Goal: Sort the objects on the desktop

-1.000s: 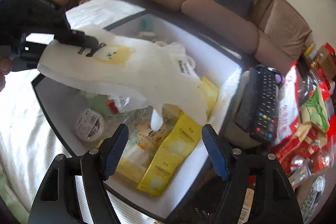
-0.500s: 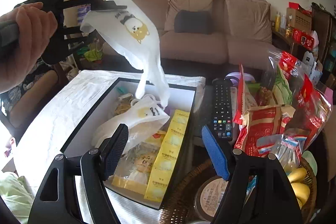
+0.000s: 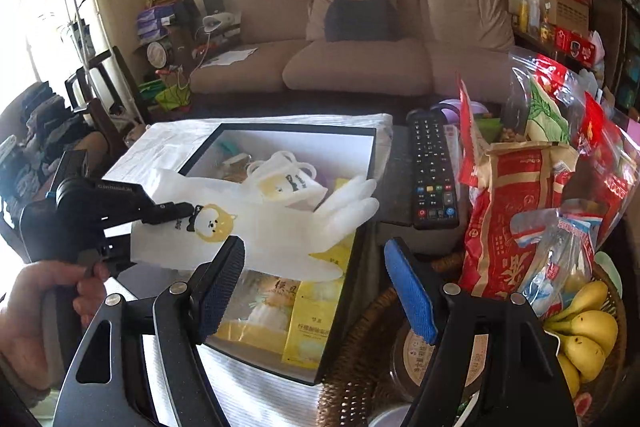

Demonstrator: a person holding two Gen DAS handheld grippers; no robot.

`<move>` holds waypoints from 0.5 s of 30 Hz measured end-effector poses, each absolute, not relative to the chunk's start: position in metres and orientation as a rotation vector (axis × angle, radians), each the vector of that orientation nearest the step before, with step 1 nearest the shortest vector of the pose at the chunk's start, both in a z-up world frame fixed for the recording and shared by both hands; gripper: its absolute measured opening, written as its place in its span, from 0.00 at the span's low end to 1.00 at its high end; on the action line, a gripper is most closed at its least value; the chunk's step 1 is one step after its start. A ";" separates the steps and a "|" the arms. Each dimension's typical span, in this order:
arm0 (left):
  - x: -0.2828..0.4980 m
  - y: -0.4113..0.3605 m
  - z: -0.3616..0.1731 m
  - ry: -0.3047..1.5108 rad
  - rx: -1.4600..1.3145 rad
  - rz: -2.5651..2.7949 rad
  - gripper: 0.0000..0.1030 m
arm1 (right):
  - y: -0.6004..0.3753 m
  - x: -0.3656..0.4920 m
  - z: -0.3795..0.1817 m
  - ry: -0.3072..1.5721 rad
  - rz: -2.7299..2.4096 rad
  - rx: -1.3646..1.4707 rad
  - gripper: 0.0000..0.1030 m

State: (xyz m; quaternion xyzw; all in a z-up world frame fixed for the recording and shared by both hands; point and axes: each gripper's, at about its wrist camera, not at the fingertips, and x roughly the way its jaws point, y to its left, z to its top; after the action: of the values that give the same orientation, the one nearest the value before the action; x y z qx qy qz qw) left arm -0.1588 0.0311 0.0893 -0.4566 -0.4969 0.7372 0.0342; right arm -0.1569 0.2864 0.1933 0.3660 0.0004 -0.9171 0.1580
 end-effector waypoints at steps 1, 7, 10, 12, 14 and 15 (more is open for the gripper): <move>-0.156 0.033 0.094 -1.480 -1.416 2.295 0.11 | 0.282 -0.158 0.192 0.005 -2.620 1.048 0.73; -0.130 0.044 0.106 -1.213 -1.570 2.378 0.31 | 0.260 -0.170 0.186 -0.047 -2.609 1.072 0.74; -0.118 0.035 0.096 -1.216 -1.645 2.355 0.35 | 0.257 -0.175 0.183 -0.140 -2.594 1.082 0.75; -0.111 0.028 0.097 -1.246 -1.650 2.322 0.38 | 0.255 -0.178 0.180 -0.187 -2.573 1.098 0.77; -0.105 0.021 0.112 -1.217 -1.607 2.345 0.38 | 0.250 -0.180 0.175 -0.188 -2.556 1.124 0.77; -0.106 0.015 0.122 -1.202 -1.564 2.362 0.40 | 0.247 -0.180 0.172 -0.188 -2.551 1.135 0.77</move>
State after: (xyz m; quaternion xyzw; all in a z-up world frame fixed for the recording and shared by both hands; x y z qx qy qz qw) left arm -0.1059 0.0145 0.1224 -0.5079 -0.3905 0.7671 0.0321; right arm -0.1799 0.2467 0.1719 0.3998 -0.0662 -0.8981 0.1707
